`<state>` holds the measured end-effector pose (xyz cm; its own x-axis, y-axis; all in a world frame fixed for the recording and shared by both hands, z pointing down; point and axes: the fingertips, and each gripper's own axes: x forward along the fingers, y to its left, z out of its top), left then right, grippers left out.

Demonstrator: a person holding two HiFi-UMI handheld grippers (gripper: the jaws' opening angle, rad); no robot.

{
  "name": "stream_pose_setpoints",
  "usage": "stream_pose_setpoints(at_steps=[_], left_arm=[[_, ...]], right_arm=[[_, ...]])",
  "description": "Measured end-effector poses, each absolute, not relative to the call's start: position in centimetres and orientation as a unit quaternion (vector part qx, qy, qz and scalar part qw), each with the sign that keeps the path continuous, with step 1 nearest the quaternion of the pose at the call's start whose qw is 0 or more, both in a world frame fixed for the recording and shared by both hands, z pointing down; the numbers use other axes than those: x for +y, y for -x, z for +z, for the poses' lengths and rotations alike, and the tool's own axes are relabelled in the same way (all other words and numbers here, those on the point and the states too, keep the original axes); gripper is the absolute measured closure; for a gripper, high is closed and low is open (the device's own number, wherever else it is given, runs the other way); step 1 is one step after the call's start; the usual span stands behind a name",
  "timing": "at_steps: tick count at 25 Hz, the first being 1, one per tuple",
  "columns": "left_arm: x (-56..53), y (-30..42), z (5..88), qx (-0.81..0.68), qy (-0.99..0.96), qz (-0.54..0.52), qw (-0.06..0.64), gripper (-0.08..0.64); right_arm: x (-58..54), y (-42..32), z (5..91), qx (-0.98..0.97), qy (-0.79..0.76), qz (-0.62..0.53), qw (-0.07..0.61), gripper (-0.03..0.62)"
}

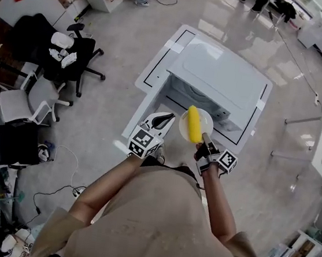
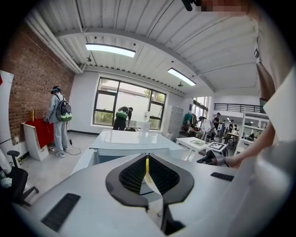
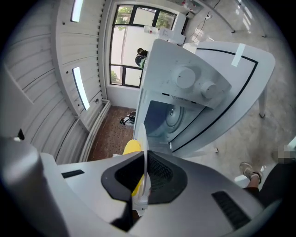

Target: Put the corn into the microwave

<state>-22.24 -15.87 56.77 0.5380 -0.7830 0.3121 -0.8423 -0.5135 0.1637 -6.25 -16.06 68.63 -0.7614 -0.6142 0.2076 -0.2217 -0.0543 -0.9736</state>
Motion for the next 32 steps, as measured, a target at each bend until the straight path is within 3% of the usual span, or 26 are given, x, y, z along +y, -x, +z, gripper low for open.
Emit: stream_pose_setpoints(at_steps=[19, 32], left_arm=[[-24.4, 20.4, 63.9, -0.417, -0.878, 0.148, 0.186, 0.554], [-27.2, 20.4, 66.5, -0.420, -0.870, 0.175, 0.191, 0.554]], right_arm=[[-25.4, 9.2, 81.0, 0.615, 0.386, -0.649, 0.229, 0.575], [-31.2, 9.6, 85.1, 0.582, 0.431, -0.640, 0.258, 0.575]])
